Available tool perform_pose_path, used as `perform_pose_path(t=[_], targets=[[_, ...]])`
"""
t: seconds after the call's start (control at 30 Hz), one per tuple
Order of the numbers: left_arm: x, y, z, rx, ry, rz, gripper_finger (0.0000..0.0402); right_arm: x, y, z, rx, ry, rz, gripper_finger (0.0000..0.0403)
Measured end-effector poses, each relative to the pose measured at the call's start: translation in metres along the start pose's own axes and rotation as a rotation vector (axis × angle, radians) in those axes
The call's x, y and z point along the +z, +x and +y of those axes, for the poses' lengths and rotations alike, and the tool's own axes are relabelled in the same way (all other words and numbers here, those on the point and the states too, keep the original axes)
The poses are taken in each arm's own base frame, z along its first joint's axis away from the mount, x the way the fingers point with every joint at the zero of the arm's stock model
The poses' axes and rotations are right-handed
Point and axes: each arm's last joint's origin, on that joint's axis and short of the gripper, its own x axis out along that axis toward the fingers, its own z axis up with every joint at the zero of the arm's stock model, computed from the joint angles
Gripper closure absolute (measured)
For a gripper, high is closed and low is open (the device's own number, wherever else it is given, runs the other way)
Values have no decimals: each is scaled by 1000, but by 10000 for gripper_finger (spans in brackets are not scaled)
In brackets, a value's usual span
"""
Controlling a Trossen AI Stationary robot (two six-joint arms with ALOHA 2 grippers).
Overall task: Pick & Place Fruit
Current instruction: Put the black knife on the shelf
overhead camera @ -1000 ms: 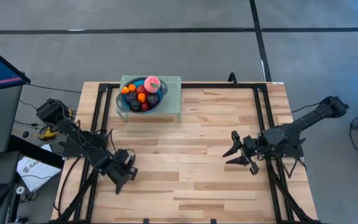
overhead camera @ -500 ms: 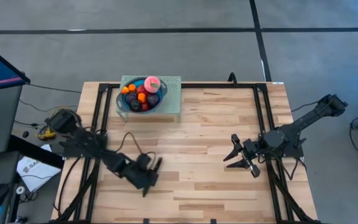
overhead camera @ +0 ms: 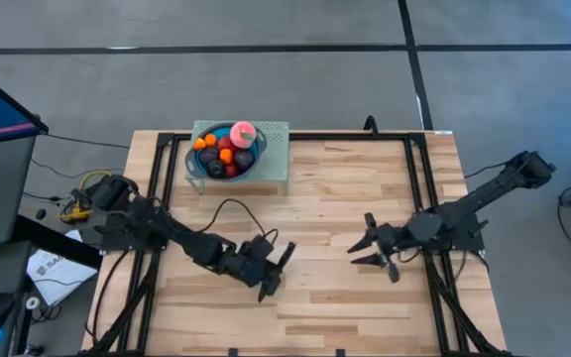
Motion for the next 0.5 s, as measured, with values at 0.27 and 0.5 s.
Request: perform_pose_path(t=[0.27, 0.5], targets=[[8, 6, 7, 12, 10, 25, 318, 6, 51, -27, -42, -169, 156, 180], [8, 6, 7, -19, 60, 80, 317, 42, 113, -60, 136, -322, 303, 111]])
